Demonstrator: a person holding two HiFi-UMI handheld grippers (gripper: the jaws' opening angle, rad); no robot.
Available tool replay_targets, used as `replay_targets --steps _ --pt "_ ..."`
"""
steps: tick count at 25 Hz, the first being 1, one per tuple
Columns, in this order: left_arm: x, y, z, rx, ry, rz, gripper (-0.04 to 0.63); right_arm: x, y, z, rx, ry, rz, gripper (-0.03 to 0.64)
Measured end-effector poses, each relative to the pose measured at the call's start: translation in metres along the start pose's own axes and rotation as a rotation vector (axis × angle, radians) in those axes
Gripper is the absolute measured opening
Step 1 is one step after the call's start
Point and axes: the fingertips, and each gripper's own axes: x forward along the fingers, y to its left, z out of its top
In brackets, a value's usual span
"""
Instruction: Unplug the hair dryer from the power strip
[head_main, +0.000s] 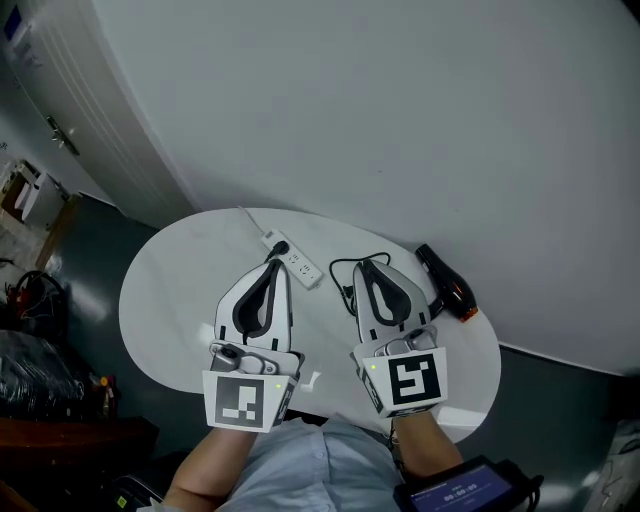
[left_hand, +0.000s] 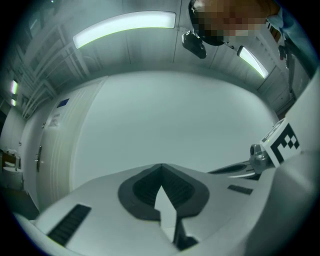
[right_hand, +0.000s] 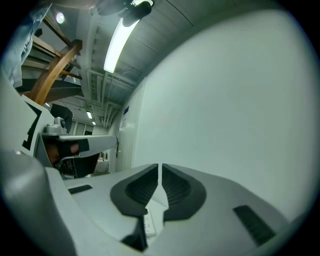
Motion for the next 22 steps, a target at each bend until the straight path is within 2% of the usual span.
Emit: replay_targets --steps 5,9,12,15,22 --pt "0.0 0.011 0.004 0.003 -0.008 0.023 -0.002 0.005 0.011 0.016 -0.024 -0.035 0.028 0.011" --pt "-0.003 0.018 -0.002 -0.066 0.024 0.055 -0.002 0.008 0.017 0.021 -0.037 -0.046 0.039 0.002" --pt "-0.002 0.021 -0.003 -0.045 0.017 0.05 -0.002 0.01 0.021 0.022 -0.057 -0.046 0.041 0.0" --pt "-0.001 0.022 -0.005 -0.072 0.028 0.055 -0.002 0.012 0.02 0.022 -0.05 -0.048 0.043 0.0" --pt "0.002 0.026 -0.002 -0.02 0.01 0.03 -0.002 0.017 0.022 0.02 -0.041 -0.046 0.047 0.0"
